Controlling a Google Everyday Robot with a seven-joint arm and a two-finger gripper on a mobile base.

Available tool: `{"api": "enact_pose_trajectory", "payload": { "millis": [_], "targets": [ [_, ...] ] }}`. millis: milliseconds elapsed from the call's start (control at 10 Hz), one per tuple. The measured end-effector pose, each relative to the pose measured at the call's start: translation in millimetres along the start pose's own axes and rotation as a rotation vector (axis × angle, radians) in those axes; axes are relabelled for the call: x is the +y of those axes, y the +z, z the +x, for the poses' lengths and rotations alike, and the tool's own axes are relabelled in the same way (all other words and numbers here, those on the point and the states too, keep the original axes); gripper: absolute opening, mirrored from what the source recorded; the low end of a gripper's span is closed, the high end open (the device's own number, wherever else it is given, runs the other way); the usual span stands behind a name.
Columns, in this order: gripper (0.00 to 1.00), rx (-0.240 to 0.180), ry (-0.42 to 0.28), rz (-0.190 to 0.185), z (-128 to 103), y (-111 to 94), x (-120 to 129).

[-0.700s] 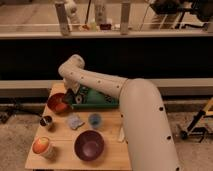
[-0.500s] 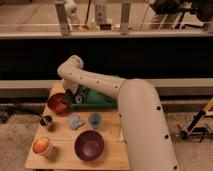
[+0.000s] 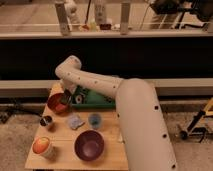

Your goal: Wipe red bowl with eraser

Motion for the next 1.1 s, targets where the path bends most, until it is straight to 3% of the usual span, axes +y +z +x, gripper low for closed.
{"api": "enact_pose_trajectory", "payload": {
  "millis": [600, 700, 900, 1100],
  "targets": [
    [0.0, 0.002, -0.105, -0.018, -11, 25, -24],
    [0.0, -0.001, -0.131, -0.011, -13, 29, -28],
    [0.0, -0.021, -0.221, 0.032, -28, 35, -60],
    [0.0, -0.037, -0.263, 0.054, -41, 36, -71]
  ]
}}
